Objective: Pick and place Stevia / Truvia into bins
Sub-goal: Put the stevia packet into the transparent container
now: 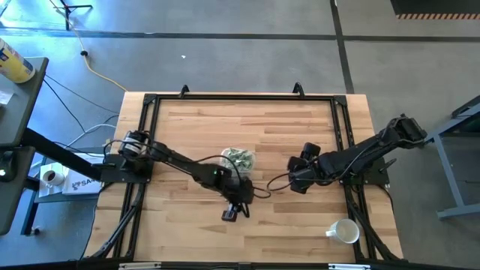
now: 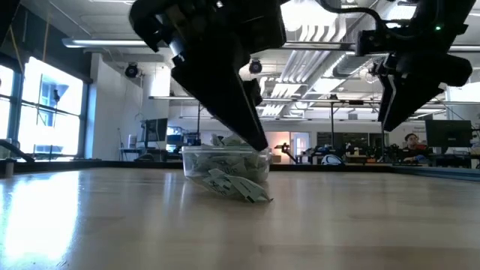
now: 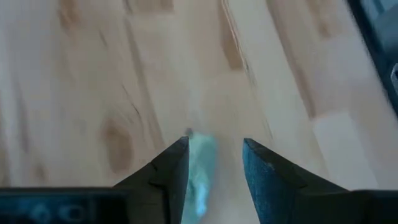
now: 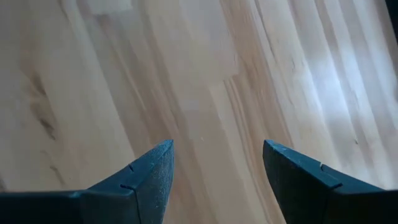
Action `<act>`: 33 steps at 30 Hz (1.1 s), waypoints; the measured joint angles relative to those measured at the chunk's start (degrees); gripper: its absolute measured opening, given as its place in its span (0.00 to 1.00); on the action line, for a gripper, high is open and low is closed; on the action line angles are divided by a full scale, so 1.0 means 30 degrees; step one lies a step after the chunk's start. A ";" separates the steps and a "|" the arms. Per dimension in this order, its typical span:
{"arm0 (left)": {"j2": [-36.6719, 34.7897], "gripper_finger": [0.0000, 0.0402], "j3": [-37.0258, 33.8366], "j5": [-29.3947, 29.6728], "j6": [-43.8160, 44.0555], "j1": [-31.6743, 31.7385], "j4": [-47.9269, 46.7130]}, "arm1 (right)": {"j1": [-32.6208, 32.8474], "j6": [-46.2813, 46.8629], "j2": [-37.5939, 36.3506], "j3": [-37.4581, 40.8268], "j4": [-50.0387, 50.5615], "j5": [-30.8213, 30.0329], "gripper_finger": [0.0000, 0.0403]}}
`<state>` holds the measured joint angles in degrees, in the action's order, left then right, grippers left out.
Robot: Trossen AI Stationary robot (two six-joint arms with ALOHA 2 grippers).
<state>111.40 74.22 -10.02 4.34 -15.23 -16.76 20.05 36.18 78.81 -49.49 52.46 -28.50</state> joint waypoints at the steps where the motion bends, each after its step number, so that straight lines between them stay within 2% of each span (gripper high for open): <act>1: 0.0047 0.45 -0.0046 0.0005 -0.0018 -0.0103 -0.0172 | 0.0015 0.0185 0.0000 0.0148 -0.0016 -0.0014 0.59; 13: 0.1711 0.41 -0.0045 0.0694 -0.0139 -0.0055 0.0471 | 0.0844 0.1808 0.0000 0.1272 -0.0137 0.0230 0.59; 16: 0.1885 0.35 -0.0007 0.0565 -0.0525 -0.0062 0.0540 | 0.0998 0.2064 -0.0007 0.1272 -0.0128 0.0200 0.59; 20: 0.1808 0.21 0.0270 0.0973 -0.0358 0.0080 0.0273 | 0.0998 0.2370 -0.0007 0.1272 -0.0055 0.0259 0.59; 23: 0.1708 0.10 0.1428 0.1027 -0.0350 0.0328 -0.0685 | 0.0998 0.2370 -0.0007 0.1272 -0.0025 0.0170 0.59; 28: 0.1219 0.09 0.4027 0.1660 -0.0328 0.0997 -0.4167 | 0.0992 0.2360 -0.0007 0.1272 0.0026 -0.0133 0.59; 33: -0.0176 0.09 0.5744 0.3869 -0.1027 0.1879 -0.9597 | 0.0991 0.2458 -0.0007 0.1279 0.0123 -0.0536 0.59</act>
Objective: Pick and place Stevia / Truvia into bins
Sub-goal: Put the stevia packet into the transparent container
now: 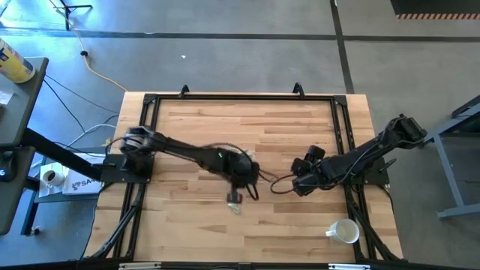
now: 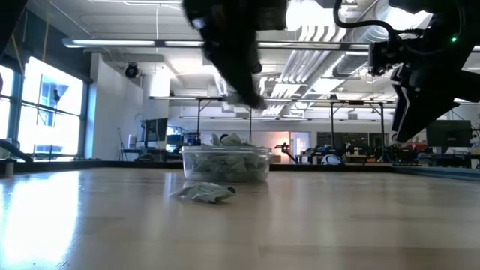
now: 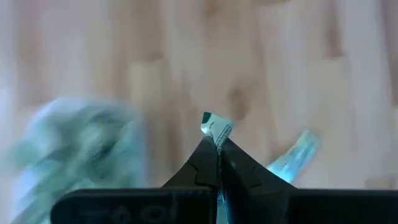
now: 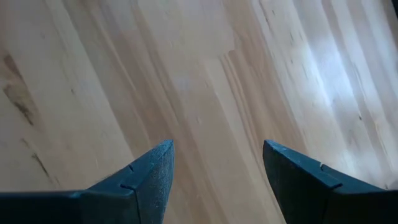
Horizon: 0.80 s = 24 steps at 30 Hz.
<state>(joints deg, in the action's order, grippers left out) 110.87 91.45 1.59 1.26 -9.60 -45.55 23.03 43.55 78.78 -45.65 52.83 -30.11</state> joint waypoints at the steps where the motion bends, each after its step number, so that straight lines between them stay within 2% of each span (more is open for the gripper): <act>1: -0.0425 0.09 0.0012 0.0358 -0.0113 0.0274 -0.0777 | 0.0007 0.0007 -0.0014 0.0000 0.0004 -0.0103 0.59; 6: -0.2202 0.09 -0.0993 0.1103 0.0114 0.2368 -0.0601 | -0.0051 0.0019 -0.0014 -0.0007 -0.0084 -0.0611 0.59; 12: -0.2332 0.11 -0.4385 -0.1379 -0.0193 0.4646 0.2360 | -0.0346 0.0462 -0.0014 -0.0007 -0.0244 -0.0732 0.59; 14: -0.2192 0.16 -0.5527 -0.1548 0.0302 0.4865 0.3305 | -0.0430 0.0555 -0.0014 -0.0007 -0.0263 -0.0565 0.59; 17: -0.2172 0.29 -0.6385 -0.0644 0.1803 0.5009 0.3406 | -0.0430 0.0867 -0.0014 -0.0007 -0.0231 -0.0421 0.59; 24: -0.3861 0.57 -0.4766 0.0296 0.4039 0.4201 0.1316 | -0.0430 0.0887 -0.0014 -0.0007 -0.0214 -0.0350 0.59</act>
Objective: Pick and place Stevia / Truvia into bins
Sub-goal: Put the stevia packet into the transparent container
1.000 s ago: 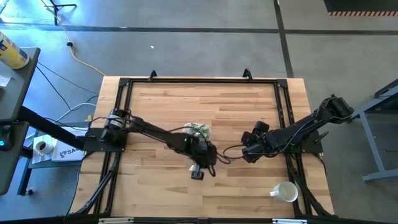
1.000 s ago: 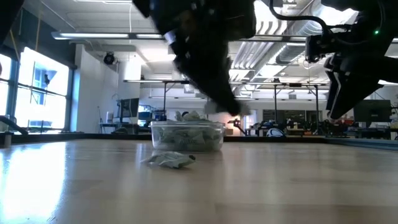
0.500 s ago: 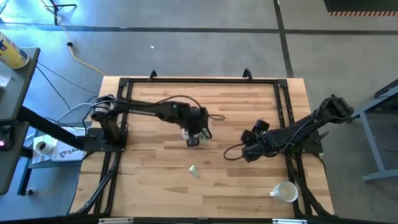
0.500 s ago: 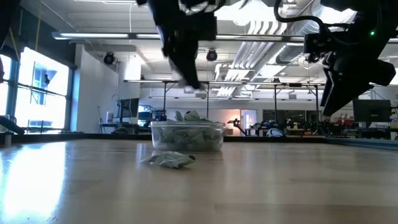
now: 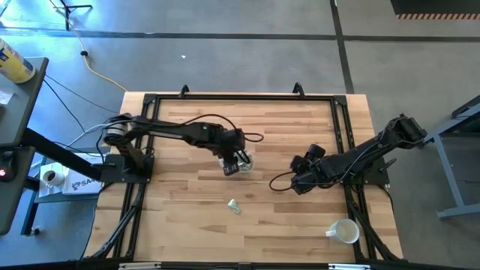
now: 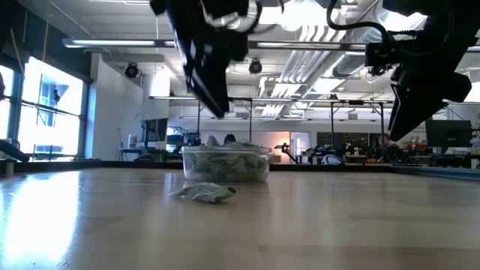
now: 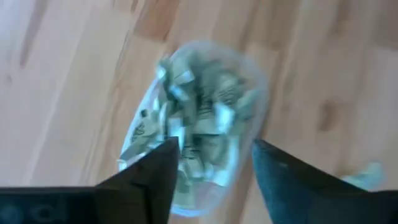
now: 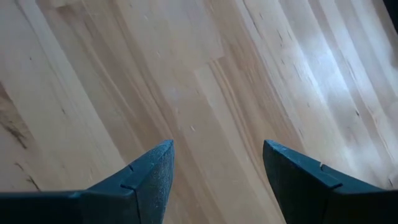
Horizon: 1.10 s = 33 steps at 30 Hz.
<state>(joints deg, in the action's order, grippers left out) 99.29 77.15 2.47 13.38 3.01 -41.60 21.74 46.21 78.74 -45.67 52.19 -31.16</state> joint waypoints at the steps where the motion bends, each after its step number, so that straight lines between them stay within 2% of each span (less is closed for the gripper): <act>1: -0.0331 0.61 0.0271 0.0133 0.0049 -0.0268 -0.0267 | 0.0000 -0.0023 0.0000 0.0000 0.0006 -0.0011 0.59; 4: -0.0916 0.67 0.0376 -0.0989 -0.0176 -0.1337 -0.0488 | 0.0000 -0.0042 0.0000 0.0000 0.0057 0.0037 0.59; 8: -0.0615 0.69 -0.0716 -0.2377 -0.2580 -0.4017 0.0362 | 0.0000 -0.0341 0.0000 0.0000 0.0037 0.0008 0.59; 13: 0.1082 0.64 -0.2129 -0.2336 -0.3960 -0.6430 0.5911 | 0.0000 -0.0407 0.0000 0.0000 0.0055 0.0036 0.59; 14: 0.1555 0.62 -0.2169 -0.2298 -0.3960 -0.6714 0.7170 | 0.0000 -0.0407 0.0007 0.0000 0.0042 0.0112 0.59; 18: 0.3554 0.58 -0.2078 -0.2198 -0.3892 -0.7291 0.8092 | 0.0015 -0.0407 0.0012 0.0005 0.0069 0.0602 0.59; 23: 0.4552 0.54 -0.2214 -0.1642 -0.4033 -0.7251 0.7355 | 0.0044 -0.0414 0.0006 0.0015 0.0210 0.0867 0.59; 26: 0.4827 0.45 -0.2000 -0.0943 -0.3936 -0.7041 0.6131 | 0.0044 -0.0500 0.0007 0.0015 0.0275 0.0878 0.59; 32: 0.4215 0.08 -0.1845 -0.1019 -0.4587 -0.6131 0.1658 | 0.0044 -0.0557 0.0005 0.0015 0.0598 0.0740 0.59; 33: 0.3944 0.06 -0.1865 -0.1148 -0.4529 -0.5876 0.0649 | 0.0044 -0.0555 0.0007 0.0012 0.0660 0.0724 0.59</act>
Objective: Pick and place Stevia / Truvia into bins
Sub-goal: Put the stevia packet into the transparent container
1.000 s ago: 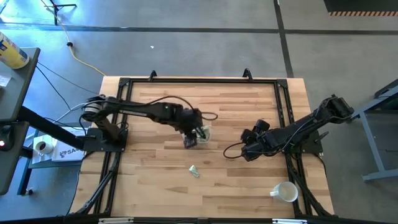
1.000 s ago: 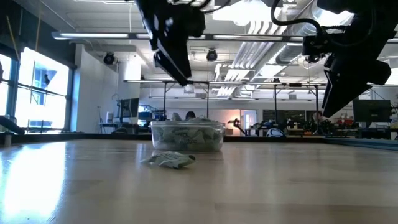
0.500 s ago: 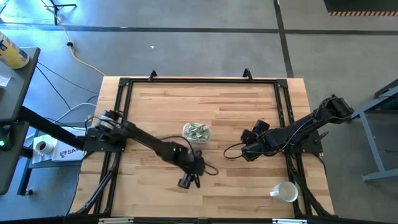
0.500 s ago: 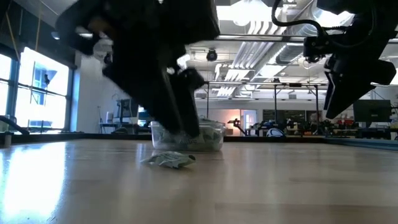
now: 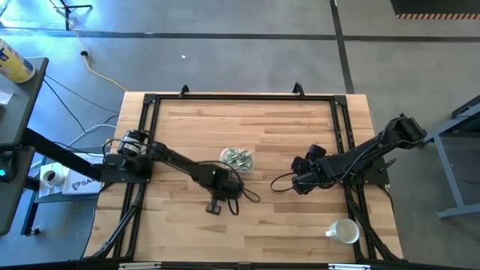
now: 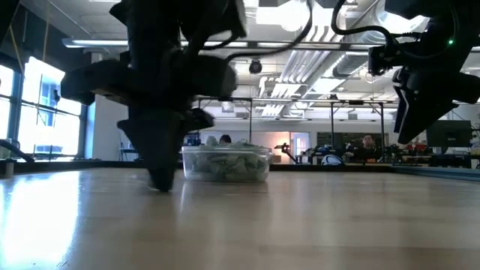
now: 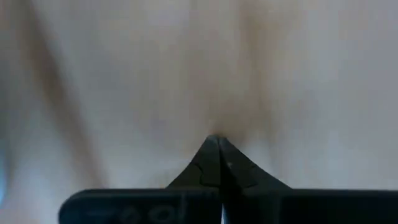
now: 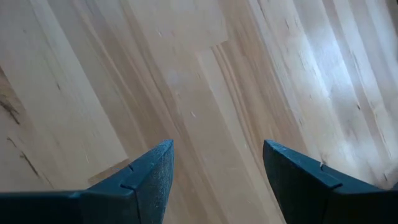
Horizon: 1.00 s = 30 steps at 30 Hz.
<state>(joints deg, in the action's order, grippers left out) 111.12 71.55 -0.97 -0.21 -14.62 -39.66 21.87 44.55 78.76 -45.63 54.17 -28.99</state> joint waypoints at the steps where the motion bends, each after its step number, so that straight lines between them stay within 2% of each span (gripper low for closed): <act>1: -0.0402 0.06 -0.0095 0.0011 0.0103 0.0263 -0.0825 | 0.0000 0.0003 0.0000 0.0002 0.0047 -0.0040 0.59; 3: -0.1413 0.09 -0.0268 0.0434 0.0167 0.0691 -0.2191 | -0.0041 0.0086 -0.0001 -0.0001 0.0163 -0.0206 0.59; 5: -0.2985 0.12 -0.0025 0.0807 0.0196 0.1098 -0.1896 | -0.0044 0.0098 0.0000 -0.0005 0.0229 -0.0235 0.59; 7: -0.4561 0.12 0.0150 0.0596 0.0338 0.1625 -0.1500 | -0.0073 0.0106 0.0000 -0.0012 0.0250 -0.0379 0.59; 10: -0.5552 0.11 -0.0015 0.0528 0.0725 0.2569 -0.1893 | -0.0205 0.0134 0.0000 -0.0012 0.0234 -0.0645 0.59; 13: -0.6119 0.09 0.0101 -0.1163 0.1750 0.3908 -0.2682 | -0.0516 0.0142 0.0000 -0.0012 0.0158 -0.0935 0.59; 16: -0.6677 0.05 0.0632 -0.2100 0.2420 0.5030 -0.1823 | -0.0952 0.0137 0.0000 -0.0012 0.0023 -0.1034 0.59; 23: -0.6433 0.05 0.1102 -0.3374 0.1078 0.7559 0.2074 | -0.1878 0.0018 0.0000 -0.0012 -0.0256 -0.1138 0.59; 28: -0.5183 0.05 0.0261 -0.5021 0.0665 0.8440 0.3350 | -0.2055 0.0134 0.0000 -0.0012 -0.0545 -0.0701 0.59; 30: -0.4608 0.06 0.0014 -0.5121 0.0665 0.8517 0.3423 | -0.2055 0.0210 0.0000 -0.0012 -0.0558 -0.0695 0.59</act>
<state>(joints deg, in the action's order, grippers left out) 97.30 71.59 -16.33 1.78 10.93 -29.39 15.70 45.18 78.76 -45.67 52.50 -31.07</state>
